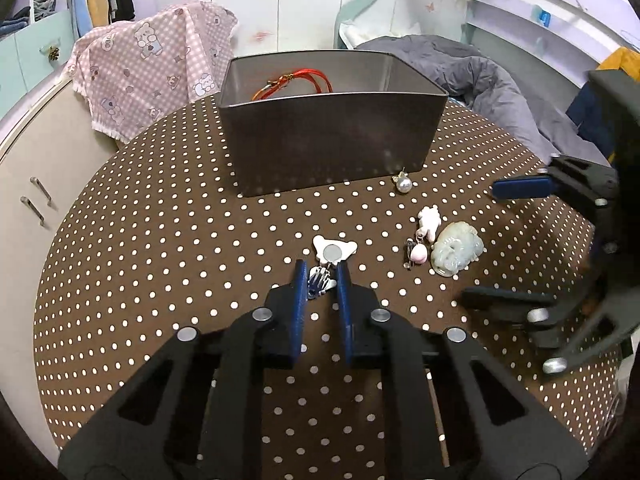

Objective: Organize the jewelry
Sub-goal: 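Grasp a white charm with the left gripper while the right gripper grasps the jade pendant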

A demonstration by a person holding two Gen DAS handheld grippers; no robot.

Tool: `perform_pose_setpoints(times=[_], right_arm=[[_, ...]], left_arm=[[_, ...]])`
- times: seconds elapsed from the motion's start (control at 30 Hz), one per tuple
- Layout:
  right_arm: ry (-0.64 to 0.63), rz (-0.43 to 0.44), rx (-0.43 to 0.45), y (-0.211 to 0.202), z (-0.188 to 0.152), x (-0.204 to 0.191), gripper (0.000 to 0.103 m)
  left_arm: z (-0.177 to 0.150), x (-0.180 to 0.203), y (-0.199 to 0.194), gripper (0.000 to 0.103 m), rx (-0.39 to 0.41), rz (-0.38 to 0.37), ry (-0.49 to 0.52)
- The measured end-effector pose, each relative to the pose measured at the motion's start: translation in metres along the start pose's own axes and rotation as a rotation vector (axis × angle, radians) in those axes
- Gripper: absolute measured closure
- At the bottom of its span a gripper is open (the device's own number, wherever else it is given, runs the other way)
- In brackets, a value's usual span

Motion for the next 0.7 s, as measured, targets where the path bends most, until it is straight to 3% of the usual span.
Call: perform_pose_setpoints(times=[0.07,0.13,0.17,0.2,0.27,0.37,0.43,0.5,0.6,0.7], right_arm=[[0.023,0.032,-0.001,0.004,0.001,0.003,0.007],[0.016,0.035,-0.002,0.004,0.001,0.004,0.007],[0.014,0.039,0.002,0.005,0.001,0.005,0.007],[0.011,0.04,0.001,0.006,0.002,0.005,0.007],[-0.002,0.044,-0.002,0.007,0.004,0.006,0.007],[-0.017,0.046,0.008,0.006,0.003,0.003,0.009],[-0.03,0.053,0.022,0.005,0.008,-0.002,0.018],[-0.061,0.076,0.045,0.001,0.009,-0.013,0.04],[-0.096,0.087,0.045,-0.002,0.009,-0.02,0.053],[-0.113,0.095,0.039,-0.004,0.008,-0.025,0.062]], left_arm=[[0.002,0.002,0.004,0.085,-0.002,0.016,0.014],[0.006,0.0,0.006,0.05,-0.002,0.058,0.036],[0.007,-0.001,0.006,0.018,0.003,0.087,0.039],[0.008,0.0,0.006,0.017,0.012,0.093,0.039],[0.009,0.003,0.007,0.017,0.011,0.052,0.043],[0.009,0.002,0.015,0.038,-0.021,0.014,0.035],[0.011,-0.001,0.014,0.05,-0.011,0.0,0.018],[0.012,-0.003,0.013,0.067,-0.005,-0.007,0.008],[0.01,-0.001,0.012,0.083,-0.001,-0.016,0.009],[0.008,0.002,0.011,0.087,0.001,-0.029,0.014]])
Point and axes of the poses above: each gripper's, at about its wrist camera, not at the fingertips, and y roughly the way its jaws point, x to its right, z to its top, the point moved 7 cm from there along y, roughly the way its jaws point, and after that the axes turned 2 degrees about -z, right-handed, at the moved point
